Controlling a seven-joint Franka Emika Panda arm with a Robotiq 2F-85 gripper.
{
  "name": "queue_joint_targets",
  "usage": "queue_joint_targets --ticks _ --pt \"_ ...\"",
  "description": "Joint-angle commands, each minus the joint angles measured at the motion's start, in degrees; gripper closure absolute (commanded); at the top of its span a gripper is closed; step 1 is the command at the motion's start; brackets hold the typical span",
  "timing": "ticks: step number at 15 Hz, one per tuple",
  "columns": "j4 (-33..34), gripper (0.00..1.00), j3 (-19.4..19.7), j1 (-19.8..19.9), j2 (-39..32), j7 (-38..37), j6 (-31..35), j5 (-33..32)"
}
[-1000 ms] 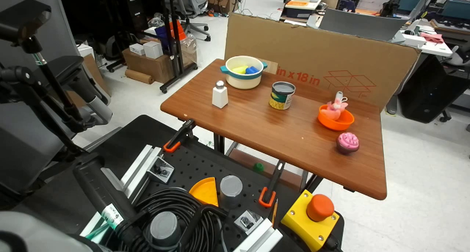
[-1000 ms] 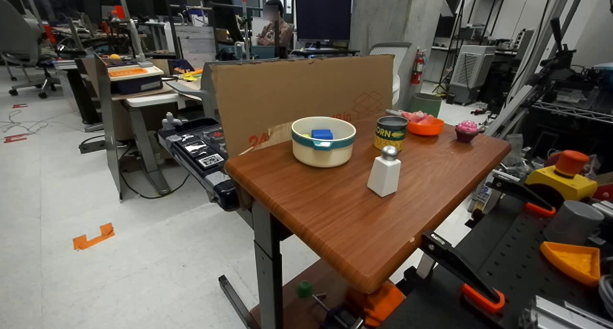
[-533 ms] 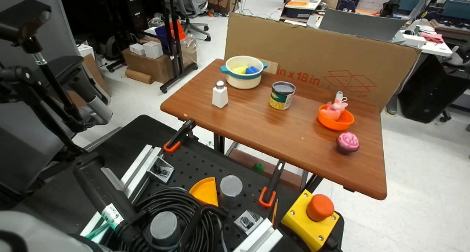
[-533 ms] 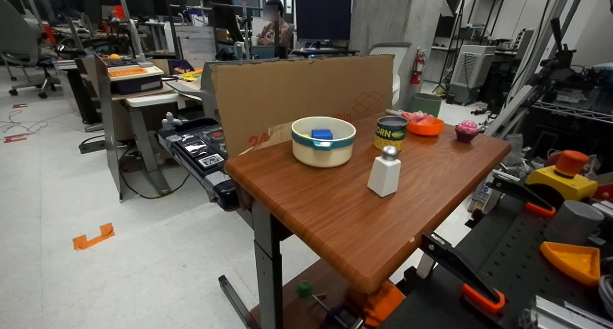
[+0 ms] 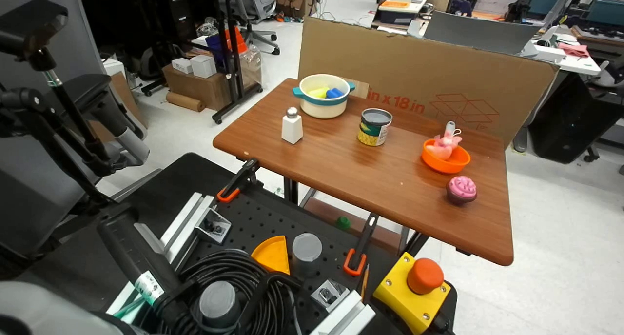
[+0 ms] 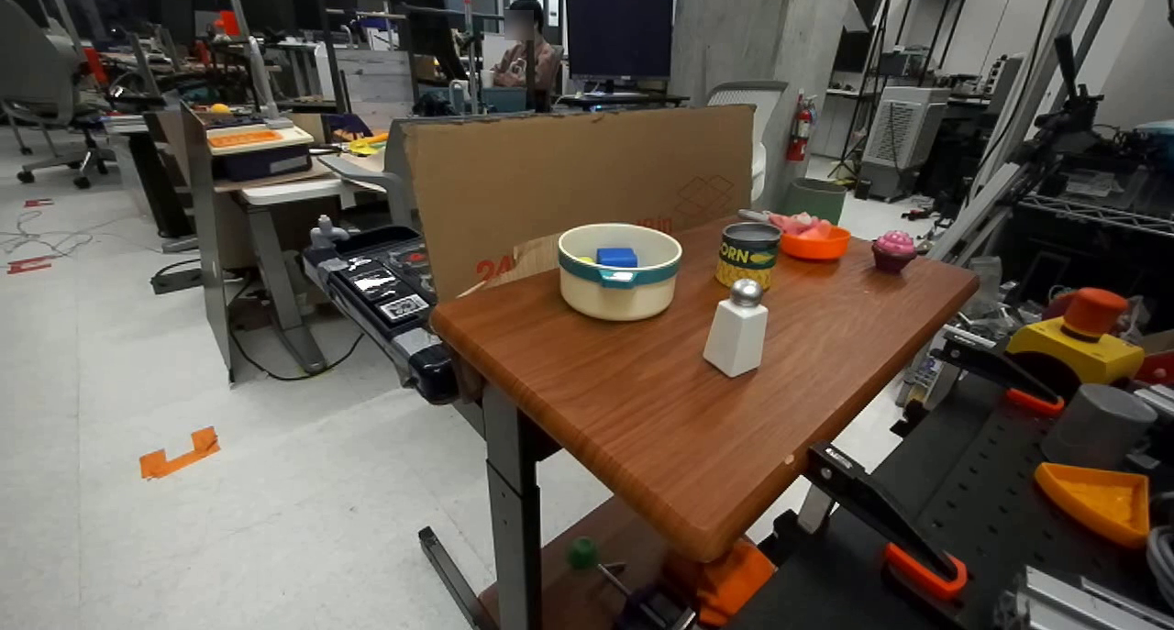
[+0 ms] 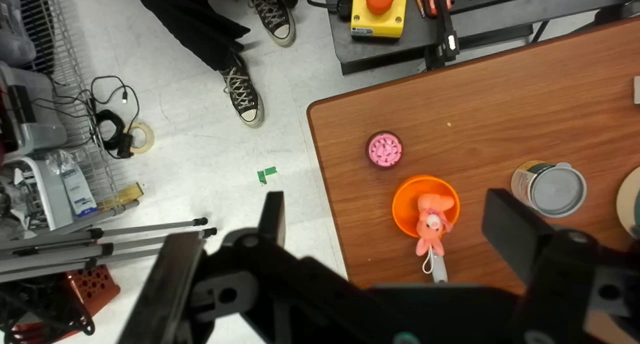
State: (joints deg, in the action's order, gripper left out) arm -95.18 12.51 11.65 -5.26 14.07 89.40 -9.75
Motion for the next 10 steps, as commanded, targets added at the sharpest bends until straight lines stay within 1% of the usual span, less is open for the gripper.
queue_joint_targets --ticks 1,4,6,7,10 --pt "6.9 0.0 0.4 2.0 -5.0 2.5 -4.0 2.0" --pt "9.7 0.0 0.2 2.9 -7.3 1.5 -5.0 1.3" --pt "10.5 0.0 -0.1 2.9 -8.0 1.4 -3.5 -0.5" --pt "10.6 0.0 -0.2 2.6 -8.2 1.4 -2.6 -1.8" --pt "9.6 0.0 -0.7 1.3 -8.4 1.6 1.5 -9.1"
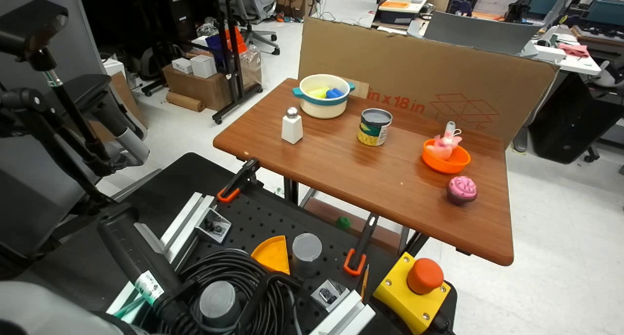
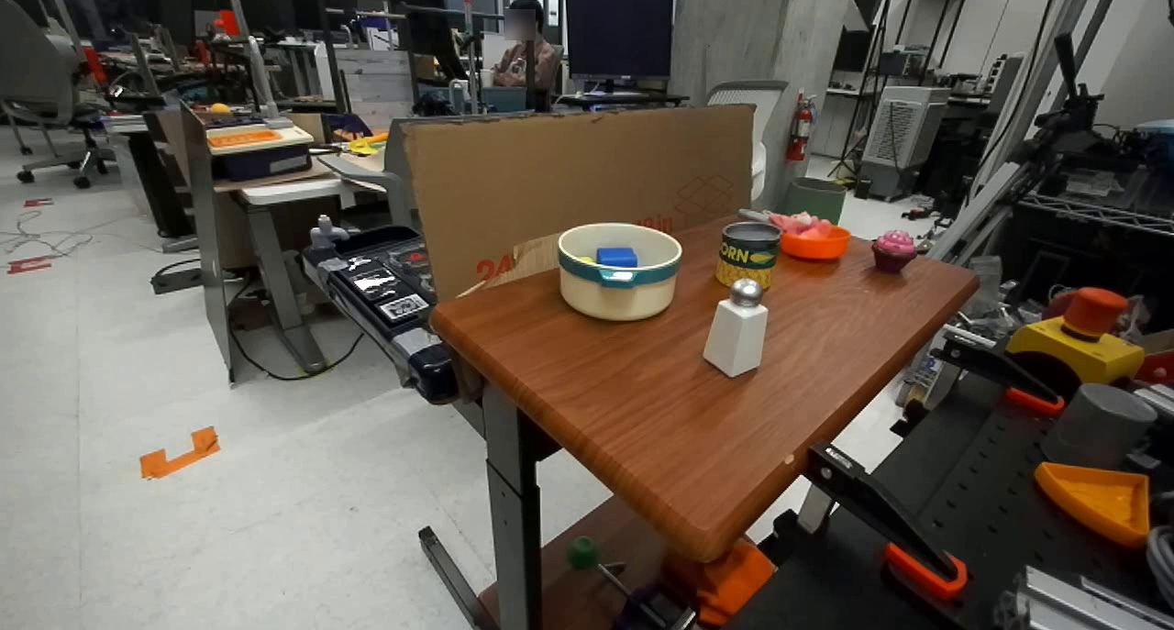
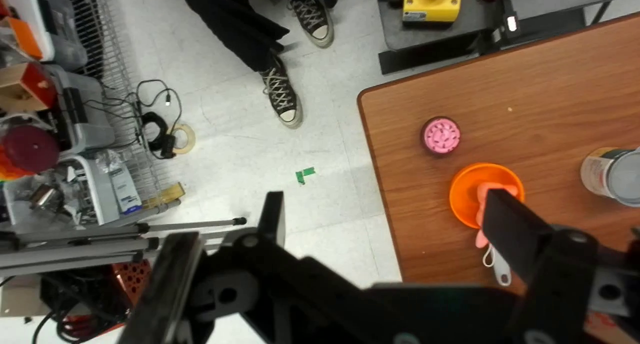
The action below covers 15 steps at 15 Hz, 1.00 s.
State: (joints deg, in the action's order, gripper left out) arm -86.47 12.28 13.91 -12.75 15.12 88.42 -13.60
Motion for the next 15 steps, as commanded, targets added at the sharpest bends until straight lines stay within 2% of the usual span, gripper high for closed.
queue_joint_targets --ticks 1,5,9,10,12,15 --pt "0.3 0.0 -0.7 -1.0 -0.8 0.8 4.3 -6.7" --pt "-0.9 0.0 -1.1 -1.1 -0.7 1.0 11.1 -7.7" --pt "-0.8 0.0 -1.3 -0.6 -0.7 1.7 13.7 -5.0" --pt "-0.6 0.0 -1.1 -0.7 -0.7 -0.3 14.1 -4.5" --pt "-0.8 0.0 -1.4 -0.4 -0.1 -0.4 15.3 -1.5" --pt "-1.5 0.0 -2.6 0.6 1.0 6.3 17.6 6.8"
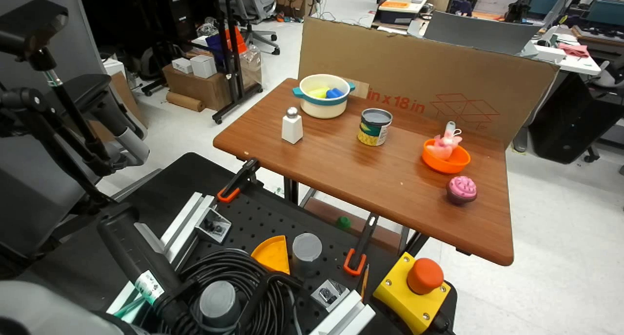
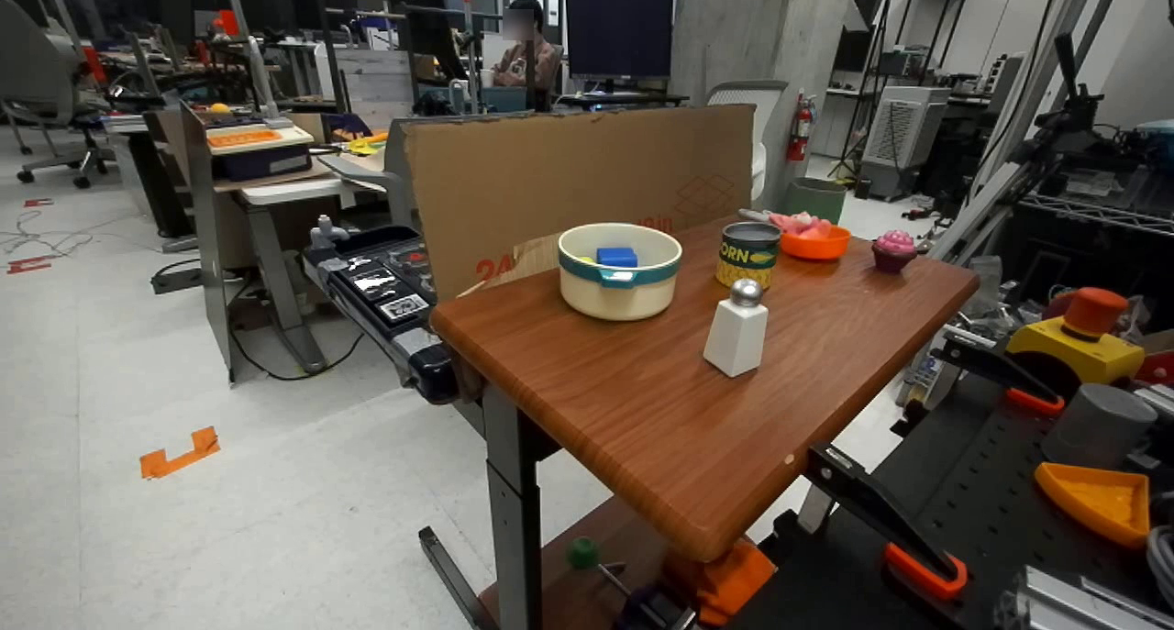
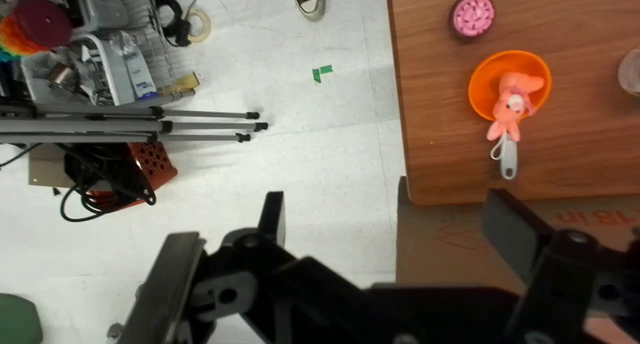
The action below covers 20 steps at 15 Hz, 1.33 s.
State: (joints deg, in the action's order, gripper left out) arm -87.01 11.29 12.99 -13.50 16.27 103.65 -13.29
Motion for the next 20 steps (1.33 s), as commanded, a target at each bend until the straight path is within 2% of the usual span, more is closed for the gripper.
queue_joint_targets --ticks 1,4,6,12,20 --pt "-0.9 0.0 -1.9 1.7 1.8 7.3 2.5 9.1" --pt "-0.3 0.0 -2.3 2.4 1.6 12.8 1.1 16.5" --pt "0.2 0.0 -1.9 2.4 1.1 13.0 0.1 17.7" --pt "0.8 0.0 -1.1 2.7 -0.1 11.0 0.4 15.9" --pt "3.5 0.0 -2.3 5.0 -5.0 19.3 -6.7 20.4"
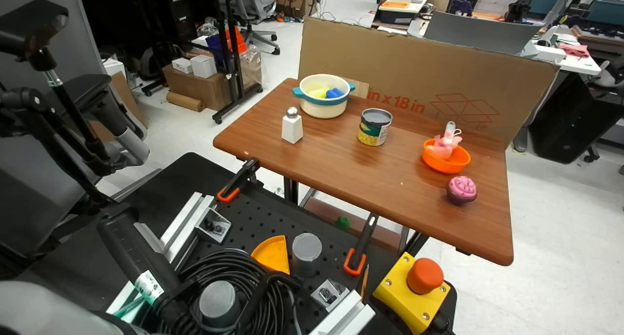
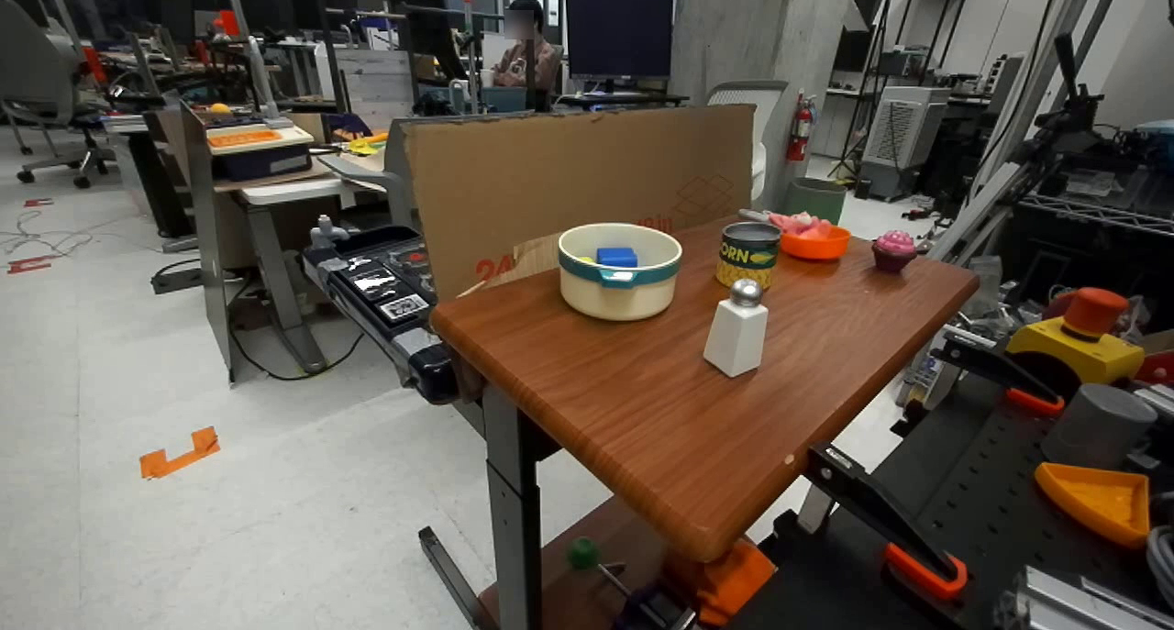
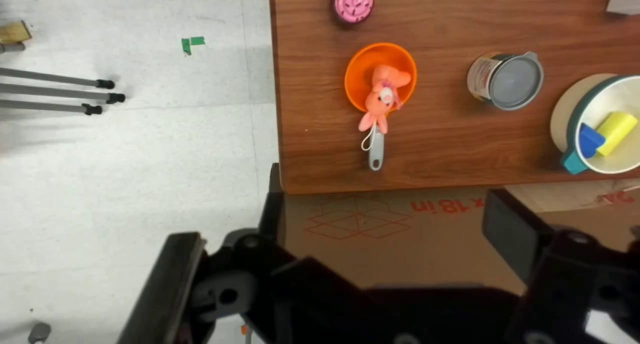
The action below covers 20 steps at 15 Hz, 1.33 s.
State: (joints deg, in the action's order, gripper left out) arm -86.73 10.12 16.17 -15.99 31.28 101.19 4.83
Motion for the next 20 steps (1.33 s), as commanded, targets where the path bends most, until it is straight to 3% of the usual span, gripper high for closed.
queue_joint_targets --ticks 1,6,7,10,12,20 --pt "3.7 0.0 -1.3 1.9 -3.1 5.7 -5.6 2.0" --pt "5.8 0.0 -1.6 2.0 -5.3 8.8 -10.7 0.9" --pt "3.0 0.0 -1.2 1.3 -4.0 6.1 -7.7 0.2" --pt "3.6 0.0 -1.3 1.3 -4.4 6.6 -8.3 0.2" --pt "0.4 0.0 -0.9 1.2 -1.6 4.8 -5.6 -0.1" --pt "0.6 0.0 0.3 -0.1 -2.6 -12.8 -3.6 -2.2"
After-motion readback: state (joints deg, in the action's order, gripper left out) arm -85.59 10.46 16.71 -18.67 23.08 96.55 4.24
